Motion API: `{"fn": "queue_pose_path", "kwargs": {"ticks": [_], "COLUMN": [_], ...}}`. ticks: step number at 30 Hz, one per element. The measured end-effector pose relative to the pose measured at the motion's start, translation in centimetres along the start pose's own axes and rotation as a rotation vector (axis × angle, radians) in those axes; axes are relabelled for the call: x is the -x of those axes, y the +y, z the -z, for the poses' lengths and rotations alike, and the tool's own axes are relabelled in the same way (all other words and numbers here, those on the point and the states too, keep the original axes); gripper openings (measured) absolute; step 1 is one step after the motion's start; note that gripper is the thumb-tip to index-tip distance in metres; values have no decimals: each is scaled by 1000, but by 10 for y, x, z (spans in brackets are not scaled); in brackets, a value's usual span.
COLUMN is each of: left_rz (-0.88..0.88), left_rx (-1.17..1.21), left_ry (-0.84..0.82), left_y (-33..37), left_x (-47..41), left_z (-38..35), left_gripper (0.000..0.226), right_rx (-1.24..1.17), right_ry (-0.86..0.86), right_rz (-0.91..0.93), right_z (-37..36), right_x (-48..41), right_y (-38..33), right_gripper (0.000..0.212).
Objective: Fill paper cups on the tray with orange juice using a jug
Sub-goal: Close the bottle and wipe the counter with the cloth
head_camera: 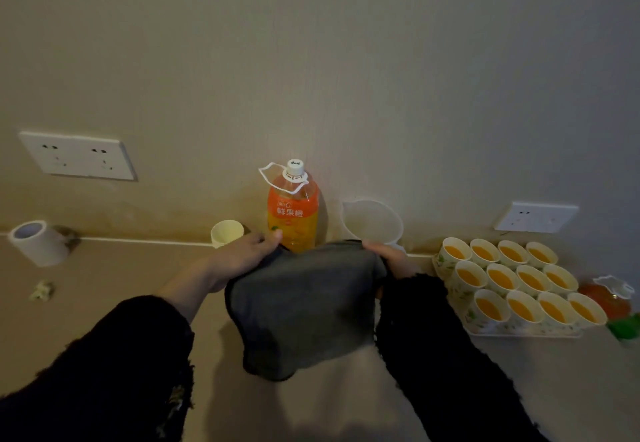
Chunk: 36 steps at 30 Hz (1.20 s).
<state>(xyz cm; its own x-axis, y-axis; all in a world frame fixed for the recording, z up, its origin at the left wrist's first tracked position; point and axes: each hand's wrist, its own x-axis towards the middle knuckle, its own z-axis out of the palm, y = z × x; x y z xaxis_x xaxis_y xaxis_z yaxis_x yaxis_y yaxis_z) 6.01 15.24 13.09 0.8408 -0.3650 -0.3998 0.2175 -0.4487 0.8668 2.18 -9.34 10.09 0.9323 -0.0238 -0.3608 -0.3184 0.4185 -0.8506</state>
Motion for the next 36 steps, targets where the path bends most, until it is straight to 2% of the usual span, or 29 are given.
{"fn": "queue_pose_path", "kwargs": {"ticks": [1,2,3,4,6,7,8,9,12,14,15,17,20,23,25,27,31,33,36], "left_rz": [18,22,33,44,59,57,60,56,80,96,93,79,81,52,19,-23,-47,-44,-65], "left_rx": [11,-57,-169,-276,-437,-462,-445,-396,-74,147,185,168,79,90,109,-7,-504,-870,-1267], "left_ry": [-96,-185,-255,-300,-271,-237,-206,-176,-80,-55,-37,4,123,228,181,71,-134,-135,-52], "left_y": [1,0,-2,-2,-2,0,0,0,-8,-12,-14,-16,-15,-9,-3,3,17,23,25], "left_x": [3,3,2,1,-2,-3,-5,-5,-7,-8,-9,-12,-16,-15,-8,-3,-1,-4,-7], "left_z": [1,3,4,4,4,5,7,8,15,15,14,13,11,11,15,17,13,10,9], "left_gripper": [55,71,81,81,68,63,62,63,55,44,41,43,52,64,77,90,68,58,23], "right_rx": [-102,-203,-272,-291,-236,-158,-46,75,598,1005,1125,1125,944,806,773,815,853,1126,1701], "right_ry": [-6,-47,-89,-122,-160,-130,-89,-48,58,125,168,237,346,445,469,380,-58,-216,-342], "right_rz": [-18,3,46,95,125,119,114,95,115,185,220,273,335,281,241,198,95,65,37], "right_z": [0,-2,-2,0,1,3,6,9,16,23,24,26,22,23,26,26,22,18,5], "right_x": [1,2,0,-4,-9,-11,-11,-10,-10,-13,-14,-19,-24,-23,-24,-21,-5,2,0], "right_y": [1,1,3,6,7,8,8,6,0,-2,-3,-1,0,-4,-9,-18,-33,-40,-41], "right_gripper": [32,23,24,45,100,117,120,109,55,39,34,29,28,29,23,19,23,18,25]}}
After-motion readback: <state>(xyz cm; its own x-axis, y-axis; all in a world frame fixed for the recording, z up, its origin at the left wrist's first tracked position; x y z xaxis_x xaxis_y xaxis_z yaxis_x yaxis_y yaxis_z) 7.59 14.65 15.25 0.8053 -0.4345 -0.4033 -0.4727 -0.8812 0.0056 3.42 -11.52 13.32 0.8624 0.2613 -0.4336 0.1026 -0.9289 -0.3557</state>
